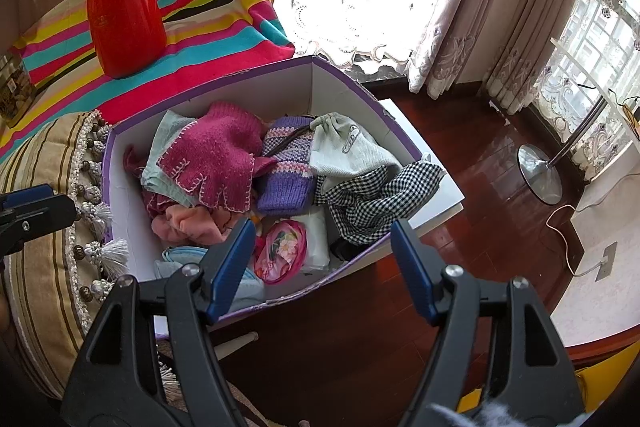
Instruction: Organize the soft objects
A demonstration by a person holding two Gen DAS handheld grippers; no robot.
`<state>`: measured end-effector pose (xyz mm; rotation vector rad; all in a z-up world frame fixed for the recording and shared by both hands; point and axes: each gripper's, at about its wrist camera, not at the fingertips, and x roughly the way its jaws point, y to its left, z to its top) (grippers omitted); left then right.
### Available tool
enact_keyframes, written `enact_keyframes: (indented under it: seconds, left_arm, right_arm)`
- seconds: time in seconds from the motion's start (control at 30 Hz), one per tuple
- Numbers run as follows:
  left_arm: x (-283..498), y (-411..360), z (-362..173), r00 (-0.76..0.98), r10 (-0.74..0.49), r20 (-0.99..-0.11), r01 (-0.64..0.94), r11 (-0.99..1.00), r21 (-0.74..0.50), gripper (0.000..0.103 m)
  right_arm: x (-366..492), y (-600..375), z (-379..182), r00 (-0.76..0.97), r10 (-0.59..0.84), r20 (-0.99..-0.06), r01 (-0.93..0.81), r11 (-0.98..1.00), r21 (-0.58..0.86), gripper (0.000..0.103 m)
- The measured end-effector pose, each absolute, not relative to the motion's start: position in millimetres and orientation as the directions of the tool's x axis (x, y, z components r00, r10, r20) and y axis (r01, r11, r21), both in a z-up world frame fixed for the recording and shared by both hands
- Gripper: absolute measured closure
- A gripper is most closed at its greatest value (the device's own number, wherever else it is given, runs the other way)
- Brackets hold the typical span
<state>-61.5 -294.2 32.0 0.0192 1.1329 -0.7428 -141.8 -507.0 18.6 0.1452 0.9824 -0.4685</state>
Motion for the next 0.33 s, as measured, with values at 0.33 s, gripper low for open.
enact_keyframes:
  seconds: [0.33]
  left_arm:
    - [-67.1,-299.2,28.0,0.222,-0.531,-0.817,0.577,0.748,-0.329,0.002]
  right_arm:
    - [-140.1,-510.7,12.6,0.452,-0.303,-0.839,0.439,0.894,-0.086,0.030]
